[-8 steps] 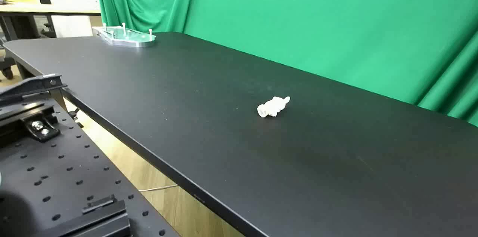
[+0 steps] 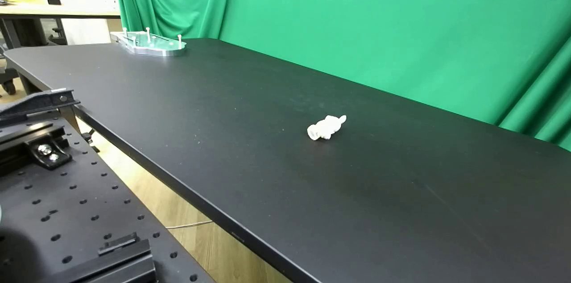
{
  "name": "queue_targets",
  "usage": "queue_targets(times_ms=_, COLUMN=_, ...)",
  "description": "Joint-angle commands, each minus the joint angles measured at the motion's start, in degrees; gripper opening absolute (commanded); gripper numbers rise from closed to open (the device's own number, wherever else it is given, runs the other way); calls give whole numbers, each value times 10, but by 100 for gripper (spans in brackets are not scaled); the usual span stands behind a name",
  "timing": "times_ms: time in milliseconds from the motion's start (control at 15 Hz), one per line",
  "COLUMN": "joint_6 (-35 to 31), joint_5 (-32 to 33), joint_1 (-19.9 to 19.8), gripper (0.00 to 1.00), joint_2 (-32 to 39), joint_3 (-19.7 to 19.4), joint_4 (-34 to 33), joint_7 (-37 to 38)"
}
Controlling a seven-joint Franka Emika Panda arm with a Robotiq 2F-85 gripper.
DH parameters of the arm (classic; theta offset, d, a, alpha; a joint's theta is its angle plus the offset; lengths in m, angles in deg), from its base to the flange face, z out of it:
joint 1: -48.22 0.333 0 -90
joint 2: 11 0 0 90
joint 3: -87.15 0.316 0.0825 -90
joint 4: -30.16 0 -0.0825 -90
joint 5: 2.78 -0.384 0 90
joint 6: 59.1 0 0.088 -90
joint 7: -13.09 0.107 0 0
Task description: Move the white object to the left
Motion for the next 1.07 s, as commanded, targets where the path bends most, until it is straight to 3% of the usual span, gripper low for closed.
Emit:
queue_targets(times_ms=0, joint_6=1, joint_5=-2, joint_1=-5, gripper=100, joint_2=1, joint_3=6, joint_4=-1, joint_7=-2)
queue_targets(times_ms=400, joint_6=-30, joint_5=-10, joint_1=-10, gripper=100, joint_2=40, joint_3=1, joint_4=-21, joint_7=23)
queue_targets(times_ms=1000, joint_6=-286, joint_5=-34, joint_1=-14, gripper=100, joint_2=213, joint_3=34, joint_4=-71, joint_7=136)
